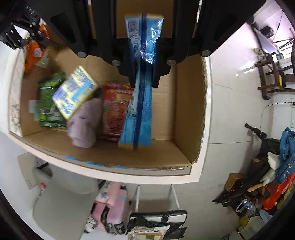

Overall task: Organize soft objects
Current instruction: 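Carry stick pack and orange bag into the box and release them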

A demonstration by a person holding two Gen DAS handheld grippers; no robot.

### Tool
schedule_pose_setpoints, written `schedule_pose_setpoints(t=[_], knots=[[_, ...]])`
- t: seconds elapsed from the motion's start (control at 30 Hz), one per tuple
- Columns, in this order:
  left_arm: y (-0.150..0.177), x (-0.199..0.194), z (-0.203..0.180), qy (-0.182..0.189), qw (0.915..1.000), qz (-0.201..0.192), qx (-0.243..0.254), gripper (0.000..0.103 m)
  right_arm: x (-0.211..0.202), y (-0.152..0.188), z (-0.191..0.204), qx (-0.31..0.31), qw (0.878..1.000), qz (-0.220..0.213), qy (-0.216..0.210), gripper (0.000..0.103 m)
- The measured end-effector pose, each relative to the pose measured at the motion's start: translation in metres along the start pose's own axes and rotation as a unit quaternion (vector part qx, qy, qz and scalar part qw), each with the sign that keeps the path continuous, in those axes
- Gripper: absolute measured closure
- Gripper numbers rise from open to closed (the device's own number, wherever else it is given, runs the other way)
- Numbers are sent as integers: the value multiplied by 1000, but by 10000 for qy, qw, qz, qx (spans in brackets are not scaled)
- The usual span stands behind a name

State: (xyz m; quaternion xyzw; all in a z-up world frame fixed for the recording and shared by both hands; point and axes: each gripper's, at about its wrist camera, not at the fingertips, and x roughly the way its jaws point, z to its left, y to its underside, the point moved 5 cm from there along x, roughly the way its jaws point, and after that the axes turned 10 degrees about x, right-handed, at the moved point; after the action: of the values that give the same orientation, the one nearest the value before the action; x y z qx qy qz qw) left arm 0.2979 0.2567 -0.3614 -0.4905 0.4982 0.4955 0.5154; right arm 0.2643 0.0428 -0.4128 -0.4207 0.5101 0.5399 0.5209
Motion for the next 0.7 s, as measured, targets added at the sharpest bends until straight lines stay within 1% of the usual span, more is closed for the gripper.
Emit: schedule_pose_setpoints(t=[0.1, 0.17, 0.23, 0.27, 0.3, 0.33, 0.4, 0.47, 0.5, 0.53, 0.57, 0.63, 0.7], knots=[[-3, 11, 4, -93, 9999, 136, -12, 85, 8, 0, -1, 74, 9999, 146, 27, 54], [-3, 12, 7, -131, 9998, 127, -45, 76, 10, 0, -2, 79, 9998, 132, 103, 49], [-1, 10, 7, -145, 9999, 85, -7, 74, 10, 0, -2, 77, 9999, 97, 121, 31], [-1, 10, 6, -161, 9998, 94, 13, 72, 9, -1, -2, 73, 9999, 89, 128, 26], [0, 8, 5, -157, 9998, 93, 40, 72, 8, -1, -2, 75, 9999, 71, 123, 16], [2, 7, 4, -114, 9999, 74, 64, 70, 8, -1, -2, 70, 9999, 67, 94, 16], [7, 3, 2, -36, 10000, 25, 75, 64, 5, 1, -2, 32, 9998, 30, 174, 16], [15, -5, -2, 96, 9999, -91, 60, 49, 2, 3, 0, -13, 9997, -53, 225, 14], [18, -8, -4, 131, 9998, -131, 57, 43, 1, 4, 0, -16, 9997, -83, 233, 13], [23, -12, -6, 164, 9997, -192, 53, 29, -1, 5, 1, -17, 9997, -110, 239, 12], [29, -16, -8, 169, 9995, -261, 45, 17, -3, 6, 2, -33, 9996, -157, 244, 12], [41, -24, -13, 157, 9992, -365, 75, 11, -8, 10, 5, -43, 9995, -227, 229, 12], [55, -34, -18, 207, 9986, -488, 63, 8, -15, 15, 9, -114, 9992, -329, 214, 12]])
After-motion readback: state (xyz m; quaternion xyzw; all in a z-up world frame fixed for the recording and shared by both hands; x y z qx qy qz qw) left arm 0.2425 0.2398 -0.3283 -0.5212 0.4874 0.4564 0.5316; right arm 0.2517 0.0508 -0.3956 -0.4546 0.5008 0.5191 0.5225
